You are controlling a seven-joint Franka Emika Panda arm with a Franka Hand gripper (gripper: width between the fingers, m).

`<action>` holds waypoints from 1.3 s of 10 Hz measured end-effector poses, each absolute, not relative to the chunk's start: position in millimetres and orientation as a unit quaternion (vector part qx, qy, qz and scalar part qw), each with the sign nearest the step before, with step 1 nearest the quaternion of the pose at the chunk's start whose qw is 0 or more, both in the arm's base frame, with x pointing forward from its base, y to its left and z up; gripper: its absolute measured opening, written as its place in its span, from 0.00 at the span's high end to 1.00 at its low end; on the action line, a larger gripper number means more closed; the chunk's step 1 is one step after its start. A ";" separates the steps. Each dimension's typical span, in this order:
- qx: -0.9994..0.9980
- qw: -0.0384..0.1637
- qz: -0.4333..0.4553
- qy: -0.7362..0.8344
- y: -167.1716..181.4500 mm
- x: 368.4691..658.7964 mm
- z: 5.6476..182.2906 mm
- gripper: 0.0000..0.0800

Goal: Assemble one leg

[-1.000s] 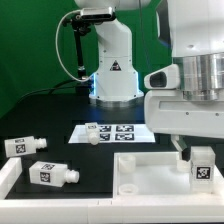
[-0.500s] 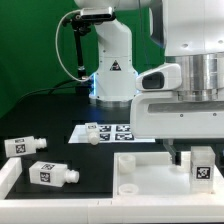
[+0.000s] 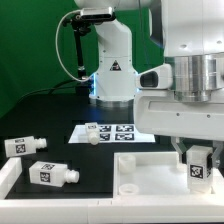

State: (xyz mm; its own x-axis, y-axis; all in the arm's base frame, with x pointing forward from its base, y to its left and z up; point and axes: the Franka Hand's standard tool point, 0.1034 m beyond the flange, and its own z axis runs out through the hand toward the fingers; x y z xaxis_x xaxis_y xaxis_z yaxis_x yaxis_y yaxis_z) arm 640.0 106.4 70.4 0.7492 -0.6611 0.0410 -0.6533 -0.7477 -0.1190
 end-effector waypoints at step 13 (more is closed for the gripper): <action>-0.912 0.088 -0.009 0.401 110.8 638.7 71.9 0.19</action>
Offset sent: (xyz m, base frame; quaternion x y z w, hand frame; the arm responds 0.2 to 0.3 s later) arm 0.0335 0.0167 0.0056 0.1175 -0.0838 0.4905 0.8594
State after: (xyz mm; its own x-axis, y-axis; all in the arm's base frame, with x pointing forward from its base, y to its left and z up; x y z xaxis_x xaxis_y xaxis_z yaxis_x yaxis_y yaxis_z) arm 638.7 110.8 71.9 0.6780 -0.7331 -0.0540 -0.7300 -0.6628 -0.1667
